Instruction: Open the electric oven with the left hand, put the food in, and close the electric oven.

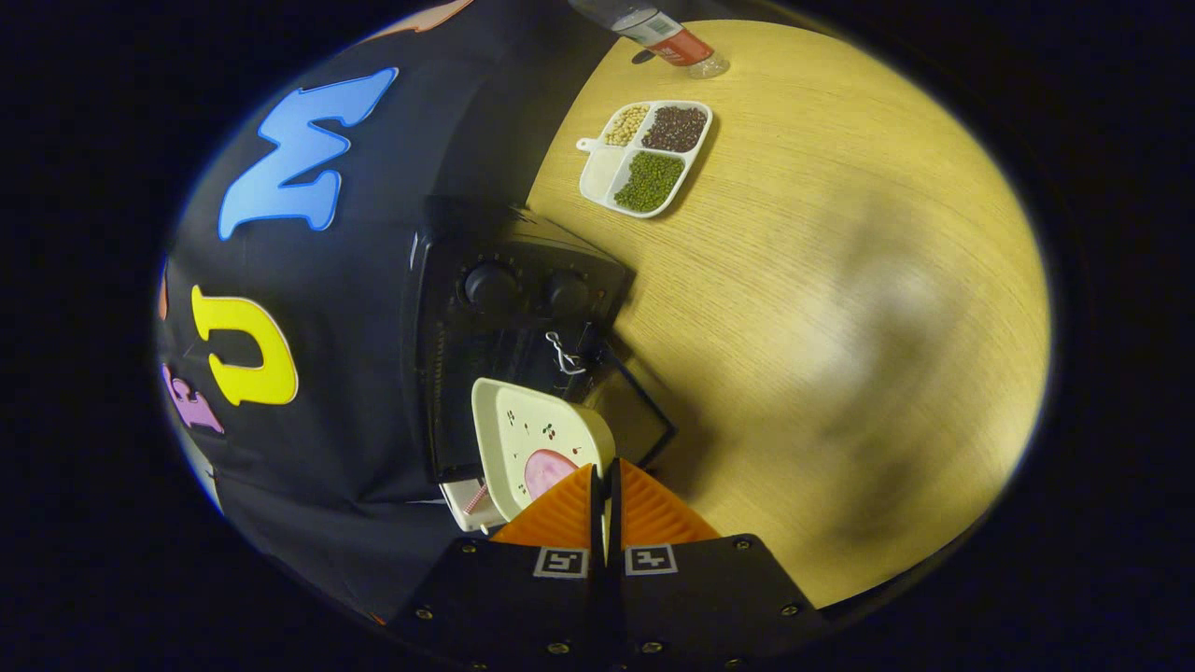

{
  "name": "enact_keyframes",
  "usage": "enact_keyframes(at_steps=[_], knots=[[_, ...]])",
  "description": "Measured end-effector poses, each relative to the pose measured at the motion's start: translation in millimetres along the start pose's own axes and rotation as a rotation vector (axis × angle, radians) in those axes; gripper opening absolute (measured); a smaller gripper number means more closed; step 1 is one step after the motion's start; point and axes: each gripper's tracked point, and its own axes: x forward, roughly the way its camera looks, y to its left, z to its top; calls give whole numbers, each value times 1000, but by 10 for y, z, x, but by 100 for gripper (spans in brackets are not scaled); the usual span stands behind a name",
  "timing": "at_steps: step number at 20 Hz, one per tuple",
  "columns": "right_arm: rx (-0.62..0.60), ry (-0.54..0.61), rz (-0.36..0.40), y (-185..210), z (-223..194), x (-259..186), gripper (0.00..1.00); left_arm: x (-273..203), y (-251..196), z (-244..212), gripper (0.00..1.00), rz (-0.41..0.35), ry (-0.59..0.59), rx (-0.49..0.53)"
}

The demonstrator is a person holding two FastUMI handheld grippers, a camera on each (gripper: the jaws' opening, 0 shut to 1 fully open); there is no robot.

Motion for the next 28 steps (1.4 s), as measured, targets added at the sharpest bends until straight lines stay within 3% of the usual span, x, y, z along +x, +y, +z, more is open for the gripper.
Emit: enact_keyframes(at_steps=[6,7,9,12,13,20,24,26,28], knots=[[196,-150,3,397,83,634,0,-171,509,-1,100,90,8,-10],[244,-174,6,462,67,753,0,-204,587,-14,96,105,12,-10],[320,-221,9,555,44,914,0,-255,736,-35,100,135,23,-1],[374,-264,64,700,-35,1132,0,-330,955,-80,96,179,43,12],[378,-274,80,734,-48,1216,1,-342,1017,-77,100,193,49,17],[389,-342,177,947,44,1615,1,-384,1197,-187,96,252,88,35],[334,-348,165,1022,98,1661,2,-328,1119,-221,96,244,92,35],[278,-355,162,1030,118,1600,7,-269,1016,-209,96,223,90,30],[201,-326,131,976,28,1477,19,-207,917,-200,96,200,91,33]])
